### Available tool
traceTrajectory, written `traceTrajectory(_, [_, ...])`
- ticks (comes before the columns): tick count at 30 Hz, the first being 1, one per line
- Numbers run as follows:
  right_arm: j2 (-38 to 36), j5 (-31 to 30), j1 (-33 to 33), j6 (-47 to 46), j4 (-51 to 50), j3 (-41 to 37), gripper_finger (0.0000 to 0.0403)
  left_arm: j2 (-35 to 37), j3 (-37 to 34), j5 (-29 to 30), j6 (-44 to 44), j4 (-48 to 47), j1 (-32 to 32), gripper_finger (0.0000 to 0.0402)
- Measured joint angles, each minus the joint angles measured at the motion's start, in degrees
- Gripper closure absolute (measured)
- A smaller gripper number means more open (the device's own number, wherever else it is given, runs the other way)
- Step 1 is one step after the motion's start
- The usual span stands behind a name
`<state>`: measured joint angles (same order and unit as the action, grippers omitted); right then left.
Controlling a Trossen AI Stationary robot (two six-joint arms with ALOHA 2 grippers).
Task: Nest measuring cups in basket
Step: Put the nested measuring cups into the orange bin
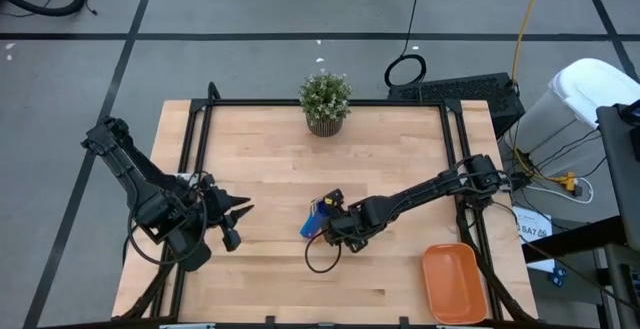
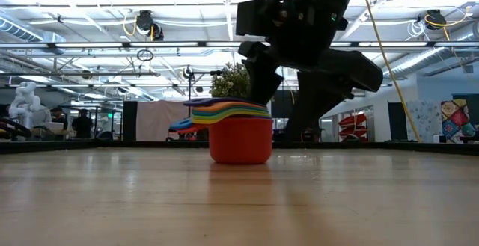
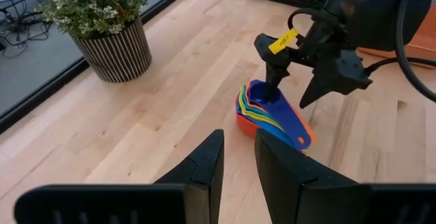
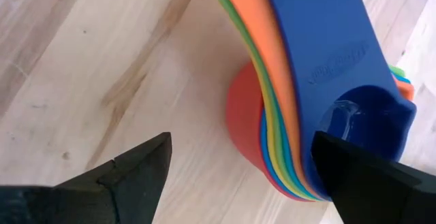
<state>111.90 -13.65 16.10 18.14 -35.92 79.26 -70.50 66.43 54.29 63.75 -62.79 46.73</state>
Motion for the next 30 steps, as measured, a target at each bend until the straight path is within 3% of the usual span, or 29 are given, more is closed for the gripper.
traceTrajectory(9, [-0.54, 0.32, 0.09, -1.82, -3.59, -0.04, 0.0062, 0.00, 0.02, 0.00, 0.53, -0.08, 1.34, 0.0314])
traceTrajectory(15, [-0.96, 4.11, 0.24, -5.67, -6.64, -0.09, 0.0062, 0.00, 0.02, 0.02, 1.13, -0.14, 2.08, 0.0314])
traceTrajectory(30, [-0.96, 6.29, 5.10, -11.89, -19.41, -0.09, 0.0062, 0.00, 0.02, 0.02, 1.82, -0.36, 2.16, 0.0314])
